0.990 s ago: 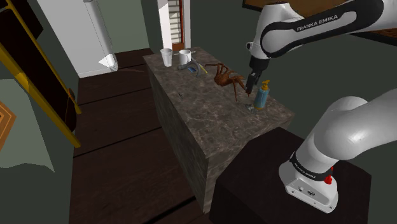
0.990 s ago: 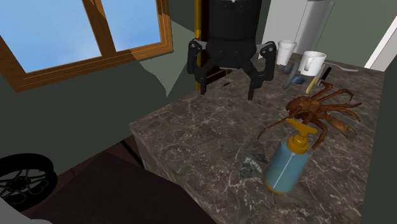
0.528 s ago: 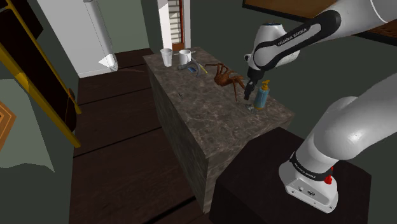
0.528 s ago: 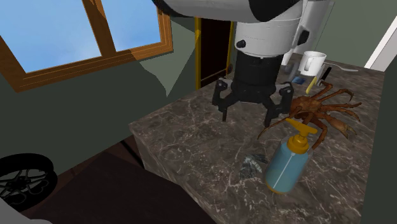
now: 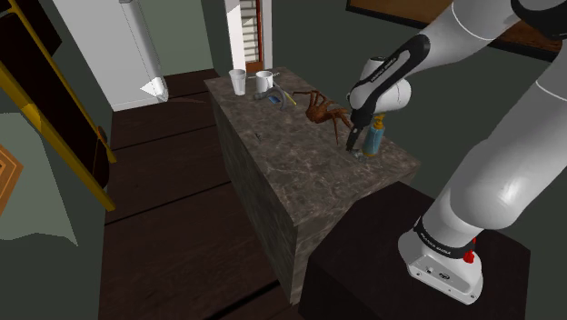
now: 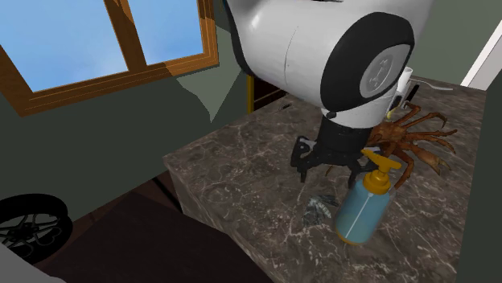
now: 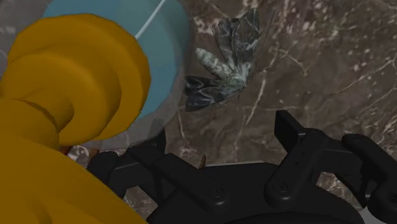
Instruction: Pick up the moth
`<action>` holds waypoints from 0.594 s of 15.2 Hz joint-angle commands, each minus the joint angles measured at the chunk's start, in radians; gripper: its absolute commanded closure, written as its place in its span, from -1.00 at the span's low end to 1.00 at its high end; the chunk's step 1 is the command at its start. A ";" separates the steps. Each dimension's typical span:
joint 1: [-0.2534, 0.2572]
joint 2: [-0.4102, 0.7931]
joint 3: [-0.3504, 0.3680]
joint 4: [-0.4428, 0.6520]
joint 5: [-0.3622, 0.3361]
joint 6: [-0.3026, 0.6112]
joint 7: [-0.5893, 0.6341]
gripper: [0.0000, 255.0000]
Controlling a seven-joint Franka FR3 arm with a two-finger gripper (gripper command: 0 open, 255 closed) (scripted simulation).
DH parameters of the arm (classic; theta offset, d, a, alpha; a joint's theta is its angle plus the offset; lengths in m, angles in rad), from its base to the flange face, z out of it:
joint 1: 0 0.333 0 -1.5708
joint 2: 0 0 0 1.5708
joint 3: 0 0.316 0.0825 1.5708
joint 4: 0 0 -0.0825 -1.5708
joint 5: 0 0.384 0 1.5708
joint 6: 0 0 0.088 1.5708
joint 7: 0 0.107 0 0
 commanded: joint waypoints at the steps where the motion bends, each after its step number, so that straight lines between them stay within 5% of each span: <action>1: 0.006 0.038 -0.004 0.000 0.038 0.035 -0.033 -1.00; 7: 0.011 0.117 0.009 0.000 0.136 0.104 -0.105 -1.00; 8: 0.011 0.119 0.009 0.000 0.138 0.104 -0.106 1.00; 9: 0.011 0.118 0.009 -0.001 0.137 0.105 -0.105 1.00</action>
